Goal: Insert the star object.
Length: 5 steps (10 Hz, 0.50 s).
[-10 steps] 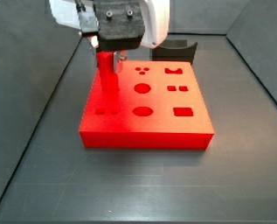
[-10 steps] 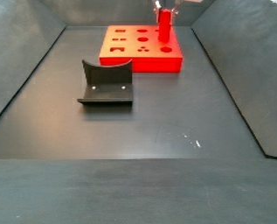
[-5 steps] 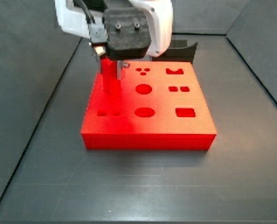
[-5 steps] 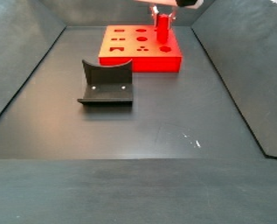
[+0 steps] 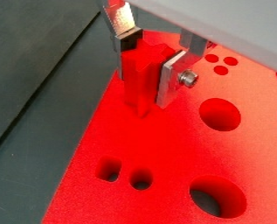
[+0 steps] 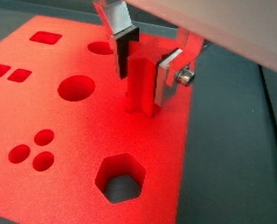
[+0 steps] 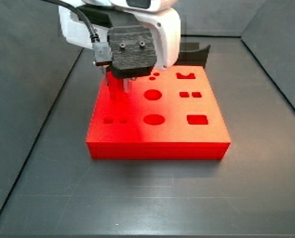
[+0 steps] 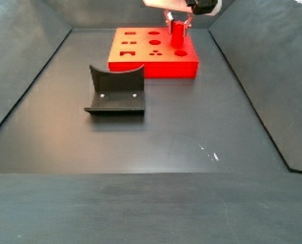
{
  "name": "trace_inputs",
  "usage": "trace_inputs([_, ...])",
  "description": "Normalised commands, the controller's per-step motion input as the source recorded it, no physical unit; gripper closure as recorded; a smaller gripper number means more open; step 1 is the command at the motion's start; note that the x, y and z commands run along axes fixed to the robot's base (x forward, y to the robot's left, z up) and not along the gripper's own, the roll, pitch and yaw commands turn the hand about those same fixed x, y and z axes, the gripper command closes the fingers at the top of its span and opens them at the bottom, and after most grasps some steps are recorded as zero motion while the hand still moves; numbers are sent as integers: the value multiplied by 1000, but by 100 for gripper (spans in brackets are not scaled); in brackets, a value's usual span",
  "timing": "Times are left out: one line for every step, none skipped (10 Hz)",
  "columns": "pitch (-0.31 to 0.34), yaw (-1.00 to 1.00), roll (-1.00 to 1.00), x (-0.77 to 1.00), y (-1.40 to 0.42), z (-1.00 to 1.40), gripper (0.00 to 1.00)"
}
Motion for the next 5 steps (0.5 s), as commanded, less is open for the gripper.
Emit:
trace_inputs([4, -294, 0, 217, 34, -1000, 100])
trace_inputs([0, -331, 0, 183, 3, -1000, 100])
trace_inputs([0, -314, -3, 220, 0, -1000, 100])
trace_inputs([-1, -294, 0, 103, 0, -1000, 100])
trace_inputs([0, -57, 0, 0, 17, -214, 100])
